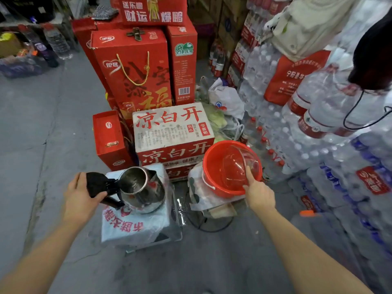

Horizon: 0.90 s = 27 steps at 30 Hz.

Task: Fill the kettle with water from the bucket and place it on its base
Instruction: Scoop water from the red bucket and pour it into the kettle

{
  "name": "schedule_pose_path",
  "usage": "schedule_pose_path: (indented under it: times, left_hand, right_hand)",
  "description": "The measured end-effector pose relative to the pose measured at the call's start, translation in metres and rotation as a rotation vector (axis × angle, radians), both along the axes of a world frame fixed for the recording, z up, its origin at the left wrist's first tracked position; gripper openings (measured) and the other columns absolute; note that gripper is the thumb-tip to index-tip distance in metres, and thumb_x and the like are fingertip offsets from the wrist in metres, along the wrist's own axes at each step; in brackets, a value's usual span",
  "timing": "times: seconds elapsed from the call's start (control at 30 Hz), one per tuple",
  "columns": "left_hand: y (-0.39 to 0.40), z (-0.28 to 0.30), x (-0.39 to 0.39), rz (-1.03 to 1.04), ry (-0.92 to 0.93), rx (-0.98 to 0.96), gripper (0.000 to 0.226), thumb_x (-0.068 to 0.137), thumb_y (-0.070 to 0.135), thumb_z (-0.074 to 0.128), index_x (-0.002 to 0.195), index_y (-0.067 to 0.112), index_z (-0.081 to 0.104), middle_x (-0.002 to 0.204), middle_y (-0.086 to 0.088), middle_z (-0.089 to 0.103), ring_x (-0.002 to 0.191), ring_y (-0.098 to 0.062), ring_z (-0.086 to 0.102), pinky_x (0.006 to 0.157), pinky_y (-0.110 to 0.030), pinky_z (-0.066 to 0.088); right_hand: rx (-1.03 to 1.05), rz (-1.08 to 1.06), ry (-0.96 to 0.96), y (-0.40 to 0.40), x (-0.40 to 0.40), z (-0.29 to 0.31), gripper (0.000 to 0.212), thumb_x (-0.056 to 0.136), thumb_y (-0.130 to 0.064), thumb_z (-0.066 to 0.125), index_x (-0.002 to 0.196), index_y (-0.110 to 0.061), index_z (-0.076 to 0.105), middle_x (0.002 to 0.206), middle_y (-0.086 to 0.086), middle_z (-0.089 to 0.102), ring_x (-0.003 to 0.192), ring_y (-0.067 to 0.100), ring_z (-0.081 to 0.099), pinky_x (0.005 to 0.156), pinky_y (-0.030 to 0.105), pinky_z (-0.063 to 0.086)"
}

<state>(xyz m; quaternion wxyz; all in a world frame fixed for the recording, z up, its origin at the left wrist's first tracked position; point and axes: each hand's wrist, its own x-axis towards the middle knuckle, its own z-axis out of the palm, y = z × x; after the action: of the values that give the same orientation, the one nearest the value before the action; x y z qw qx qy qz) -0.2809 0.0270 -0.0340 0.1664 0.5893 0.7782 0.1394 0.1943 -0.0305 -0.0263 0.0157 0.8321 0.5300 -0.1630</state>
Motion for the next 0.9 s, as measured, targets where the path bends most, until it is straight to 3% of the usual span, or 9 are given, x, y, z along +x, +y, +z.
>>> schedule_pose_path:
  times: [0.13, 0.23, 0.37, 0.4, 0.43, 0.47, 0.53, 0.63, 0.9]
  left_hand:
    - [-0.002, 0.000, 0.003, 0.009, 0.055, 0.028, 0.081, 0.075, 0.015, 0.083, 0.140, -0.006, 0.040, 0.146, -0.028, 0.041, 0.132, -0.046, 0.040, 0.110, -0.055, 0.036]
    - [-0.001, -0.001, 0.001, 0.004, 0.079, 0.005, 0.077, 0.074, 0.017, 0.084, 0.134, -0.008, 0.043, 0.140, -0.030, 0.046, 0.129, -0.047, 0.042, 0.108, -0.056, 0.038]
    - [-0.002, 0.005, 0.005, 0.011, 0.061, -0.006, 0.071, 0.074, 0.015, 0.083, 0.130, -0.004, 0.046, 0.135, -0.025, 0.049, 0.122, -0.046, 0.047, 0.098, -0.057, 0.044]
    - [-0.002, 0.007, 0.008, 0.022, 0.060, -0.002, 0.072, 0.074, 0.014, 0.083, 0.132, -0.004, 0.045, 0.137, -0.024, 0.048, 0.123, -0.046, 0.047, 0.098, -0.057, 0.044]
    - [-0.002, 0.009, 0.010, 0.029, 0.063, -0.002, 0.073, 0.075, 0.014, 0.082, 0.135, -0.003, 0.044, 0.139, -0.024, 0.047, 0.124, -0.046, 0.046, 0.099, -0.057, 0.043]
    - [-0.002, 0.010, 0.011, 0.029, 0.062, -0.008, 0.075, 0.075, 0.015, 0.082, 0.137, -0.003, 0.043, 0.141, -0.024, 0.046, 0.127, -0.045, 0.045, 0.100, -0.057, 0.043]
    - [-0.002, 0.010, 0.009, 0.031, 0.076, -0.027, 0.078, 0.076, 0.018, 0.082, 0.139, -0.002, 0.042, 0.145, -0.024, 0.044, 0.131, -0.044, 0.043, 0.103, -0.058, 0.042]
    - [-0.003, 0.011, 0.009, 0.036, 0.080, -0.047, 0.080, 0.076, 0.018, 0.082, 0.142, 0.000, 0.040, 0.149, -0.023, 0.041, 0.134, -0.043, 0.041, 0.105, -0.058, 0.041]
    - [-0.007, 0.017, 0.013, 0.056, 0.077, -0.022, 0.084, 0.076, 0.012, 0.082, 0.145, -0.003, 0.037, 0.153, -0.024, 0.037, 0.138, -0.043, 0.036, 0.111, -0.056, 0.035]
  right_hand:
    - [-0.060, 0.003, 0.009, 0.009, 0.007, -0.027, 0.067, 0.104, -0.027, 0.040, 0.158, -0.032, 0.002, 0.104, 0.012, 0.072, 0.095, 0.032, 0.068, 0.074, 0.038, 0.048]
    - [-0.035, -0.014, 0.084, 0.013, 0.007, -0.039, 0.066, 0.102, -0.028, 0.043, 0.159, -0.032, 0.007, 0.110, 0.013, 0.071, 0.101, 0.033, 0.066, 0.081, 0.040, 0.050]
    - [-0.061, -0.201, 0.330, 0.027, 0.005, -0.050, 0.069, 0.098, -0.028, 0.055, 0.157, -0.031, 0.020, 0.125, 0.013, 0.066, 0.110, 0.033, 0.064, 0.092, 0.042, 0.051]
    - [-0.039, -0.294, 0.460, 0.029, 0.006, -0.054, 0.070, 0.096, -0.026, 0.059, 0.156, -0.031, 0.025, 0.114, 0.013, 0.070, 0.096, 0.031, 0.068, 0.085, 0.043, 0.056]
    - [-0.001, -0.392, 0.611, 0.030, 0.006, -0.056, 0.071, 0.094, -0.022, 0.062, 0.155, -0.031, 0.027, 0.092, 0.011, 0.071, 0.072, 0.027, 0.068, 0.068, 0.041, 0.060]
    - [0.032, -0.483, 0.762, 0.027, 0.008, -0.056, 0.072, 0.095, -0.017, 0.062, 0.155, -0.029, 0.027, 0.071, 0.010, 0.066, 0.050, 0.021, 0.059, 0.047, 0.034, 0.054]
    - [0.094, -0.598, 0.975, 0.014, 0.011, -0.055, 0.071, 0.096, -0.009, 0.060, 0.156, -0.025, 0.024, 0.053, 0.008, 0.053, 0.033, 0.012, 0.042, 0.031, 0.024, 0.037]
    - [0.195, -0.667, 1.122, -0.005, 0.009, -0.044, 0.070, 0.096, -0.007, 0.061, 0.155, -0.024, 0.027, 0.051, 0.006, 0.051, 0.032, 0.011, 0.040, 0.030, 0.021, 0.034]
    - [0.365, -0.644, 1.239, -0.037, 0.008, -0.012, 0.068, 0.094, -0.011, 0.065, 0.152, -0.027, 0.035, 0.052, 0.006, 0.053, 0.035, 0.012, 0.039, 0.033, 0.022, 0.036]
